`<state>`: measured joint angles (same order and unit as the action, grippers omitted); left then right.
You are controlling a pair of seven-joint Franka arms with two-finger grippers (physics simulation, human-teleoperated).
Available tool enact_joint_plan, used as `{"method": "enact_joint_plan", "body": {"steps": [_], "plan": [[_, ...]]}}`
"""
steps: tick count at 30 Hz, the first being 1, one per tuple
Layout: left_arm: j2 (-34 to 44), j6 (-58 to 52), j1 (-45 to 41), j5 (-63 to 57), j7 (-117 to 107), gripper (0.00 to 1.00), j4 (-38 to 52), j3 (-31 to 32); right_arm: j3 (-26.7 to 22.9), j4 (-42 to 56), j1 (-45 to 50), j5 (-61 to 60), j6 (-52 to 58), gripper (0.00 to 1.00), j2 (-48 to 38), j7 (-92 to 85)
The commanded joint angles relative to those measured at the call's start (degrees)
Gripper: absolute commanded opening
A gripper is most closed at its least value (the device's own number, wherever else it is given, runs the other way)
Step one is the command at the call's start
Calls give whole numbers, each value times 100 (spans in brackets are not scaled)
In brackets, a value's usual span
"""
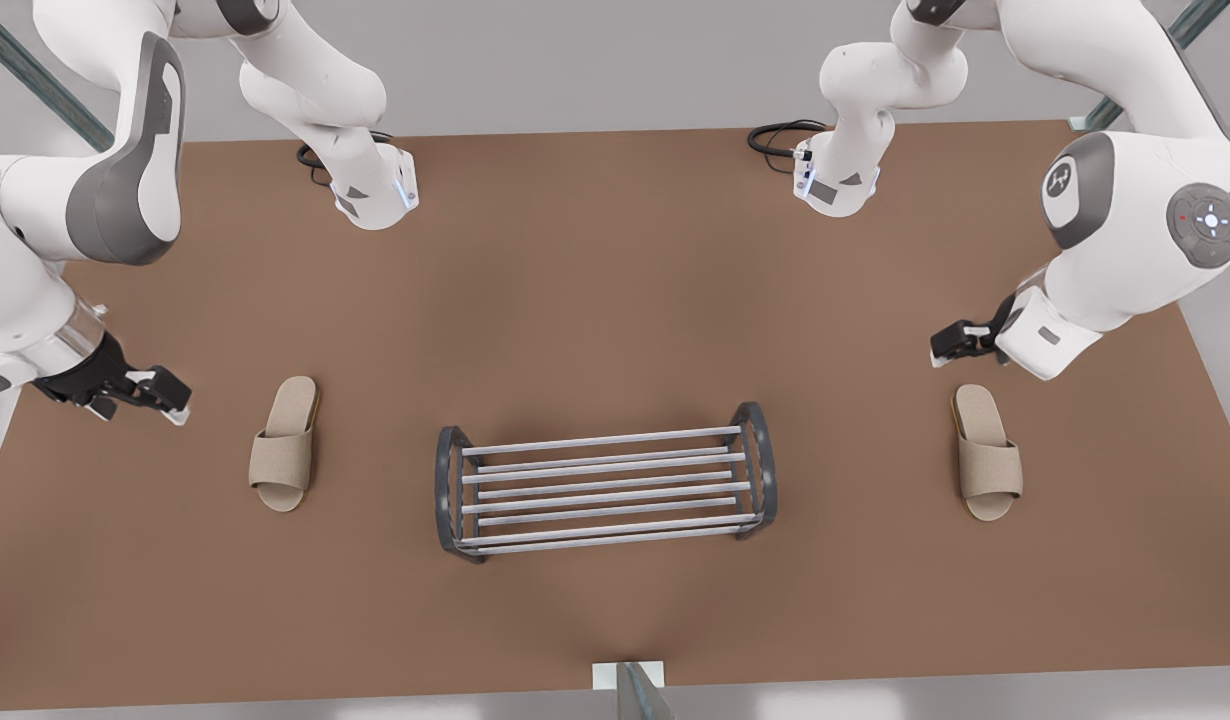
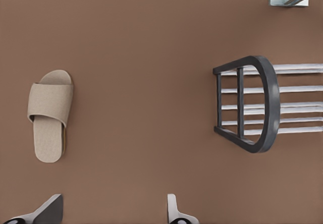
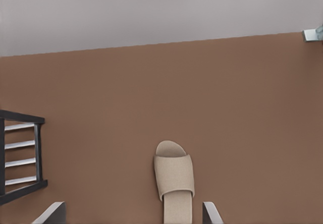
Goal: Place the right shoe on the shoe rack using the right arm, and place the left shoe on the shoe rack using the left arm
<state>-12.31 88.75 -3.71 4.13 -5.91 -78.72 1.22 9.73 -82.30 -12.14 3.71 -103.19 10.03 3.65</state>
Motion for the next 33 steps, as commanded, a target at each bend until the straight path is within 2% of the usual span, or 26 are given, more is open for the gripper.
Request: {"method": "enact_joint_plan", "body": {"steps": [1, 4, 5, 6, 7, 9, 10, 11, 14, 17, 18, 21, 22, 24, 25, 26, 28, 29, 30, 32, 33], "plan": [[10, 345, 2, 26, -33, 100, 14, 1, 2, 4, 1, 7, -254, 100, -10, 224], [45, 353, 125, -290, -15, 100, -65, -7, 2, 4, 1, -1, -254, 100, -19, 224], [176, 1379, 266, -518, 29, 100, -696, 10, 46, -5, 1, -2, -262, 100, -2, 224], [466, 2654, 309, -1081, 29, 100, -1610, 107, 55, -14, -8, -2, -263, 100, 25, 224], [739, 3893, 388, -1116, 29, 100, -2524, 107, 55, -5, 1, 7, -271, 100, 130, 224], [1108, 6916, 705, -1196, 55, 100, -4484, 107, 117, -14, 1, -10, -578, 100, 253, 233], [994, 8288, 819, -1450, 73, 100, -5065, 107, 143, -23, 9, -10, -842, 100, 429, 233], [827, 9018, 1258, -2170, 73, 100, -5233, 107, 231, -49, 1, -2, -1360, 100, 701, 233], [485, 9985, 1917, -2672, 73, 100, -5813, 107, 240, -102, 1, -2, -1686, 100, 921, 224], [-87, 10197, 2436, -3015, 81, 100, -6006, 107, 257, -93, -8, -10, -1607, 100, 1062, 250], [-306, 10592, 2524, -3015, 81, 100, -6147, 107, 266, -102, 1, -10, -1607, 100, 1088, 295], [-851, 10970, 2929, -3815, 90, 100, -6015, 89, 292, -207, 36, 77, -1826, 100, 1089, 242], [-931, 11093, 2928, -4060, 99, 100, -5998, 89, 292, -391, 71, 279, -2643, 100, 1071, 259], [-1071, 11120, 3043, -4368, 99, 100, -5857, 81, 284, -2289, -254, 341, -4278, 100, 26, 251], [-1203, 11120, 3095, -4456, 99, 100, -5743, 63, 284, -3089, -474, 341, -5525, 100, -89, 259], [-1405, 11120, 3280, -4746, 99, 100, -5488, 72, 284, -3713, -596, 333, -6326, 100, -256, 268], [-1686, 11120, 3394, -4869, 99, 100, -5207, 72, 284, -4557, -782, 332, -6468, 100, -924, 347], [-1739, 11120, 3473, -4878, 108, 100, -5136, 63, 284, -5075, -799, 332, -6870, 100, -1144, 356], [-1739, 11120, 3491, -4887, 108, 100, -5127, 54, 284, -5629, -834, 332, -8056, 100, -1065, 365], [-1994, 11120, 3500, -4878, 108, 100, -4890, 54, 301, -6394, -896, 332, -9463, 100, -1241, 523], [-2082, 11120, 3500, -4869, 99, 100, -4820, 45, 319, -6868, -931, 332, -9772, 100, -1591, 523]]}}
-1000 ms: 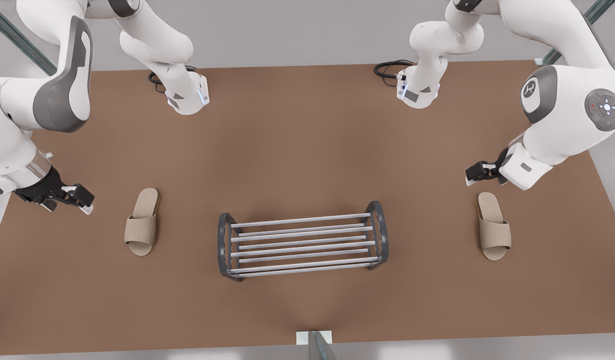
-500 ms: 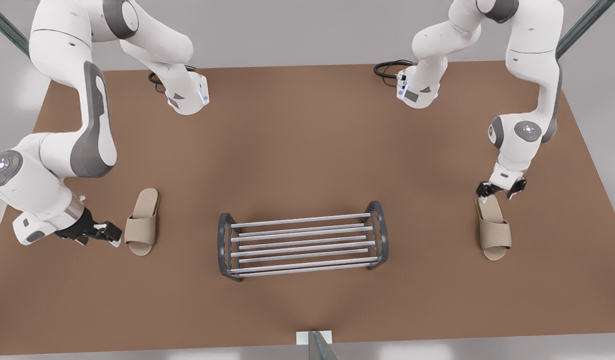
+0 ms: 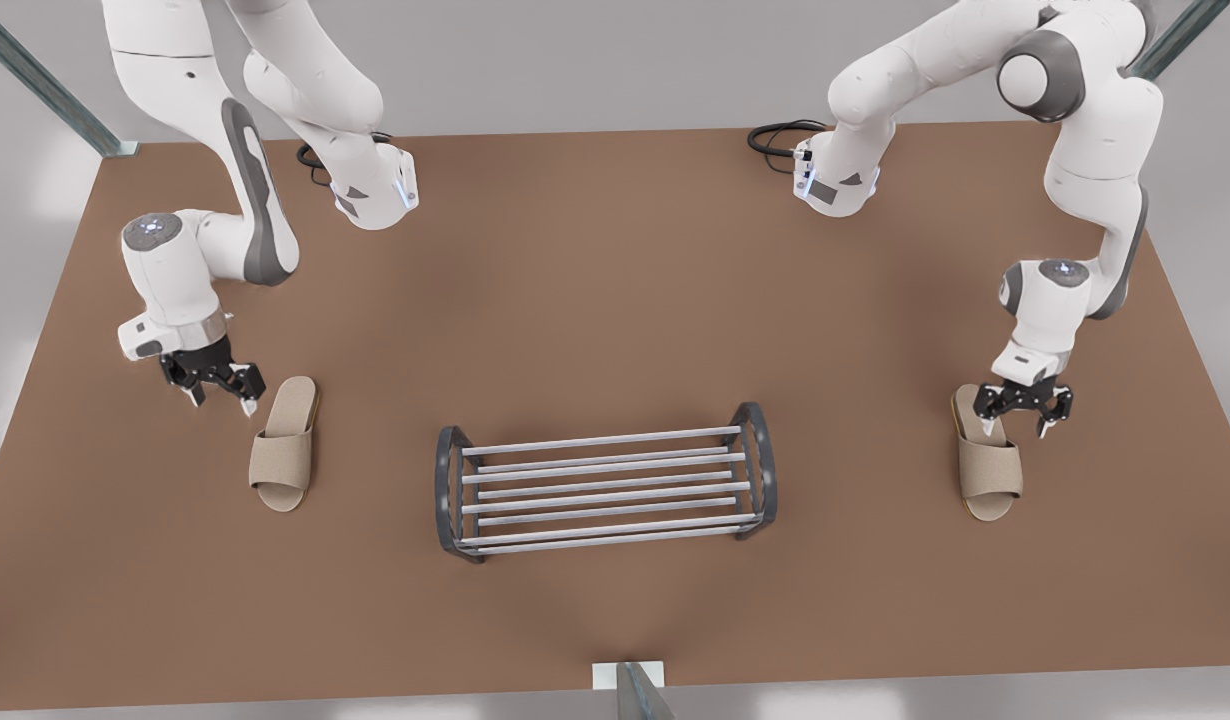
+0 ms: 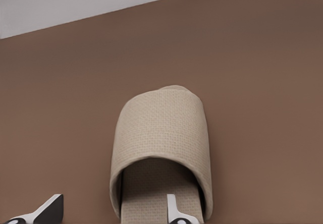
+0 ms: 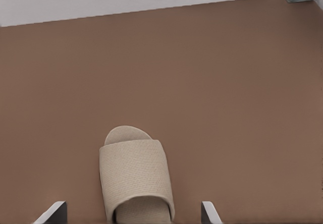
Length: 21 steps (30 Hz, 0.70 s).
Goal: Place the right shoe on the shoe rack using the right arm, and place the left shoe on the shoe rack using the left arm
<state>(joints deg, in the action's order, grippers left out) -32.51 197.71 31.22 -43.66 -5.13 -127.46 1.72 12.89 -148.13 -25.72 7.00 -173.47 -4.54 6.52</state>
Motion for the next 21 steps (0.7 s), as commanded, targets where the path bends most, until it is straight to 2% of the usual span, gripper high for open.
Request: {"method": "enact_joint_plan", "body": {"steps": [1, 2, 5, 9, 12, 17, 18, 19, 20, 21], "plan": [[-168, 224, -2, -64, 21, 100, 178, -5, 3, -620, 419, 3, -2745, 100, -416, 235], [-273, 224, -2, -64, 21, 100, 353, -5, 3, -814, 428, 3, -2745, 100, -653, 235], [-431, 224, 42, -38, 21, 100, 556, -5, 3, -1201, 199, 3, -2745, 100, -504, 270], [-598, 224, 33, -3, 21, 100, 618, -5, 30, -1174, 164, 3, -2736, 100, -223, 262], [-678, 224, 6, 68, 21, 100, 758, 4, 662, -1166, 173, 3, -2719, 100, 41, 306], [-748, 224, -2, 68, 21, 100, 837, 4, 724, -1060, 76, -6, -2727, 100, 383, 464], [-739, 224, -2, 68, 21, 96, 828, 4, 724, -1174, -64, -6, -2727, 100, 295, 464], [-739, 224, -2, 129, 21, 72, 828, 4, 724, -1166, -99, -6, -2727, 100, 427, 464], [-739, 224, -2, 156, 21, 59, 837, 4, 724, -1157, -196, -6, -2727, 100, 541, 446], [-739, 224, -11, 200, 21, 52, 837, 4, 724, -1157, -310, -6, -2727, 100, 586, 393]]}}
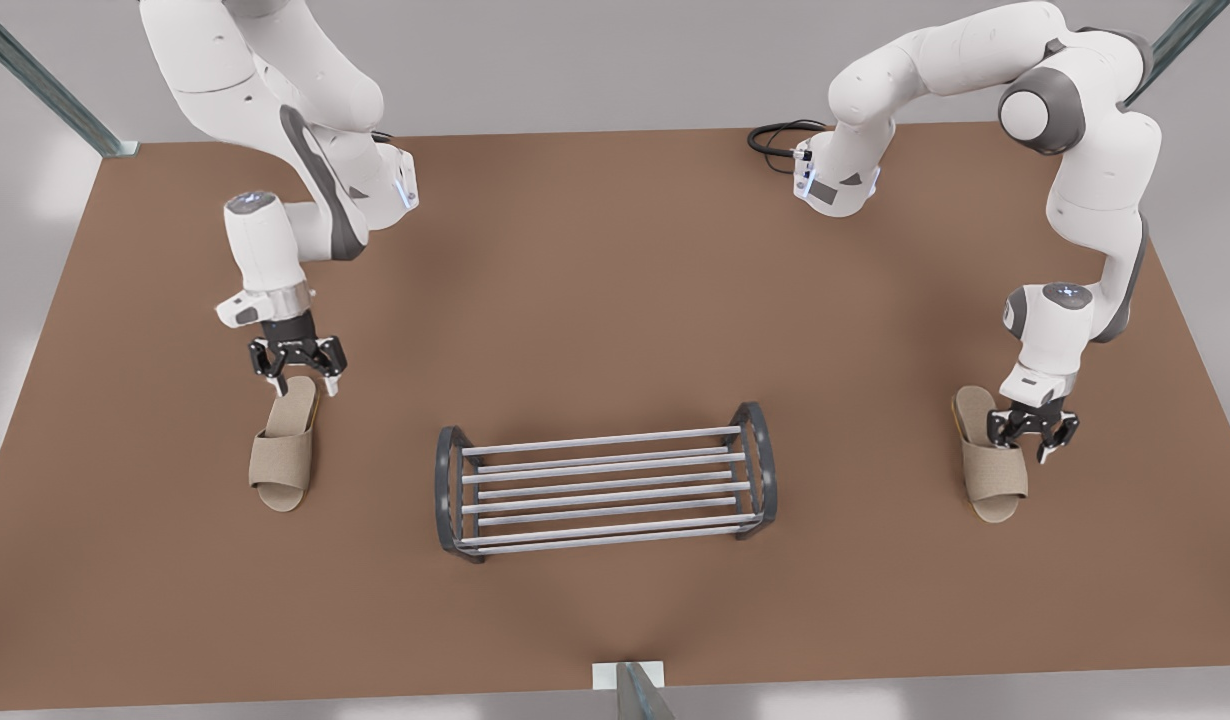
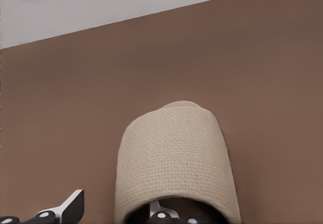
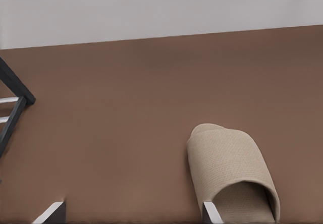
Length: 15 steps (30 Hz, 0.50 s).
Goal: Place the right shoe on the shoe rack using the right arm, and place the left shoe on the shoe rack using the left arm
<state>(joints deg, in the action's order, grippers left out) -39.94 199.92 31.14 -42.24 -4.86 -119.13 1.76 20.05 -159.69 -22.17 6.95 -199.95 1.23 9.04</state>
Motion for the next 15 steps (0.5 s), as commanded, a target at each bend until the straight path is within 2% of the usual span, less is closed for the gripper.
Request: {"method": "enact_joint_plan", "body": {"steps": [1, 7, 9, 12, 15], "plan": [[4, 3, -3, 58, -6, 51, 4, 0, -1, 8, -727, -1, -79, 100, 184, 80], [39, 3, 24, 119, -33, 30, 48, 9, -1, 8, -1342, -1, -79, 100, 386, -509], [109, -5, 32, 225, -85, 29, 48, 44, 8, 43, -1316, 8, -88, 100, 483, -509], [382, -102, -11, 225, -569, 21, 39, 70, 8, 131, -1246, 8, -88, 100, 729, -517], [1093, -1287, 50, 225, -1429, 21, 13, 606, 8, 262, -1246, 8, -88, 100, 957, -526]]}}
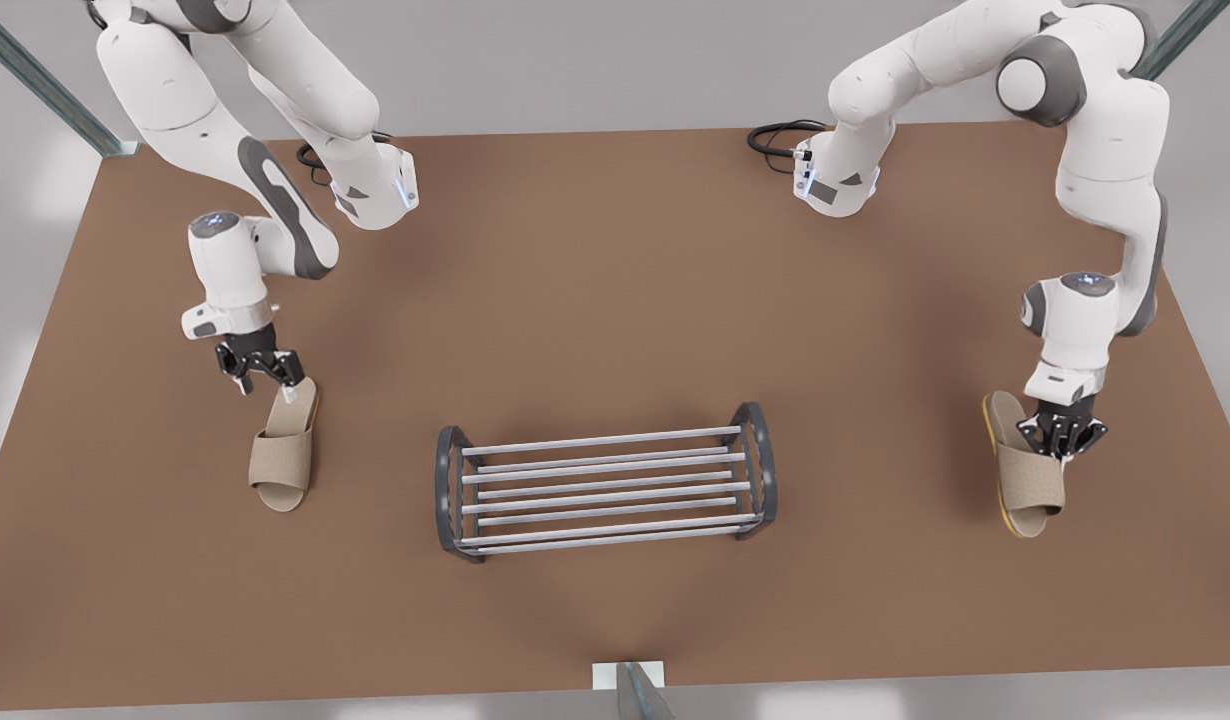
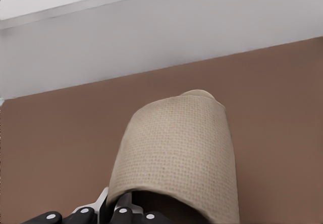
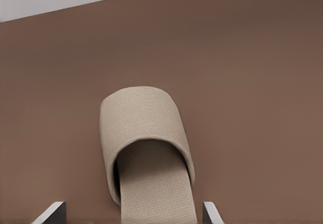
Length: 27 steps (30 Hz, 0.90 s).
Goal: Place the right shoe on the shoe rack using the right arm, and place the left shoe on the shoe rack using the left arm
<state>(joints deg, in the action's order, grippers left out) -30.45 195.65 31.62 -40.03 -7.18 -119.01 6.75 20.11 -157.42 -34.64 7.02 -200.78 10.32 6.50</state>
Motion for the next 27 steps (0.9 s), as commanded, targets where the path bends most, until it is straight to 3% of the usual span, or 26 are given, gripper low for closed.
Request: {"method": "enact_joint_plan", "body": {"steps": [1, 5, 10, 14, 18, 21, 24, 26, 27], "plan": [[513, -1547, 11, 4, -1742, 21, -8, 476, 2, 80, -8, 1, -14, 100, 137, -263], [1445, -3507, 11, 13, -3509, 21, 114, 1838, 2, 291, 10, 1, -14, 100, 374, -272], [1445, -6953, -226, 22, -5302, 21, 1793, 3931, -7, 484, -16, 1, -14, 100, 620, -272], [1226, -7718, -1439, -136, -6040, 21, 2321, 3869, -7, 651, -25, 1, -14, 100, 857, -272], [514, -8403, -2608, -901, -7253, 21, 2865, 3790, -51, 766, -122, 1, -14, 100, 1007, -430], [259, -8412, -3883, -954, -7640, 21, 3261, 2613, -77, 853, -122, 1, -14, 100, 1130, -466], [-40, -8421, -4173, -1279, -7983, 21, 3542, 2428, -77, 994, -113, 1, -14, 100, 1262, -466], [-84, -8403, -4805, -1270, -8167, 21, 3613, 1760, -77, 1082, -96, 10, -14, 100, 1385, -474], [-154, -8386, -4876, -1279, -8282, 21, 3621, 1716, -77, 1091, -96, 10, -14, 100, 1420, -509]]}}
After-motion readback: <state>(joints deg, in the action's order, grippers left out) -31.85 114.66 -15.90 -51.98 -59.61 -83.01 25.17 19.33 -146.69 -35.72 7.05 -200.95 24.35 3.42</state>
